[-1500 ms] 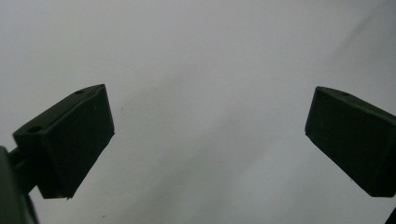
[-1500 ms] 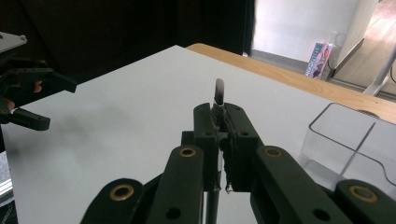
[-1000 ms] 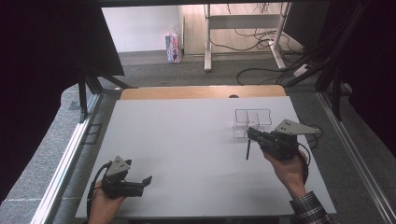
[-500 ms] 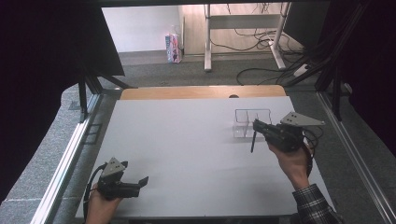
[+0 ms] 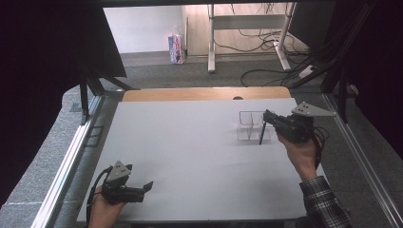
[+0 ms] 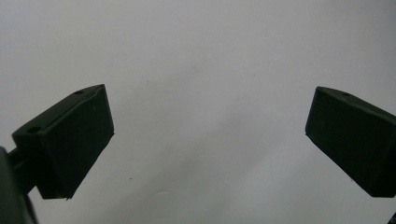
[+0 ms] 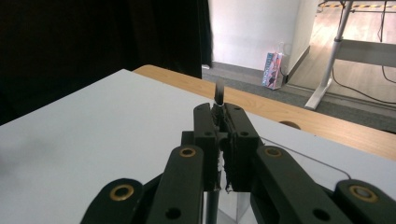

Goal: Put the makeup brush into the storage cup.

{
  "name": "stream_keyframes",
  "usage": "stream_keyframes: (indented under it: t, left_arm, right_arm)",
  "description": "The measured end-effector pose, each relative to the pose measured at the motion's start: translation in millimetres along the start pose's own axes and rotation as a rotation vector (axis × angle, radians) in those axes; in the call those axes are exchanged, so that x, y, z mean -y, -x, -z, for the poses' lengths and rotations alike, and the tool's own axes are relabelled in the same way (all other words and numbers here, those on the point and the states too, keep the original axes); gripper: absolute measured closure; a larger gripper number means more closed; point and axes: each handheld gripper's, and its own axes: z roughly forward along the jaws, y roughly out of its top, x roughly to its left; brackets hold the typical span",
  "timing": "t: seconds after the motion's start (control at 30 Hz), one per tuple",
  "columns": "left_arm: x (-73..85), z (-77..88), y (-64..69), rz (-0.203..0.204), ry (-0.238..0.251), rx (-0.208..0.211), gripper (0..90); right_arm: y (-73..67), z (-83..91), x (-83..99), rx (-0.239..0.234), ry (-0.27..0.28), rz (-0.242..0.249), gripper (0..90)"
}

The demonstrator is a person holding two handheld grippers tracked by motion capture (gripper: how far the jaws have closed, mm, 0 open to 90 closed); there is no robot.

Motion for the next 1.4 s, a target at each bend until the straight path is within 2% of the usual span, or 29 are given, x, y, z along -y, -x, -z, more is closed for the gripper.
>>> stream_keyframes:
  t: [0.6,0.83,1.07,1.4]
  left_arm:
    - [-0.1,-0.3,-0.6,0.003,0.005,-0.004,1.5]
    - [0.1,-0.7,-1.1,0.003,0.0,-0.007,1.5]
    - [-0.5,0.9,-0.3,-0.004,0.018,-0.011,2.1]
    - [-0.7,1.0,0.3,-0.009,0.02,-0.014,2.2]
  right_arm:
    - [12.8,-10.6,-20.8,0.021,0.027,-0.009,84.4]
    - [17.4,-14.7,-32.1,0.04,0.034,0.005,84.5]
    - [21.9,-19.4,-41.6,0.054,0.035,0.016,84.4]
    - [27.6,-27.0,-51.2,0.072,0.035,0.016,84.4]
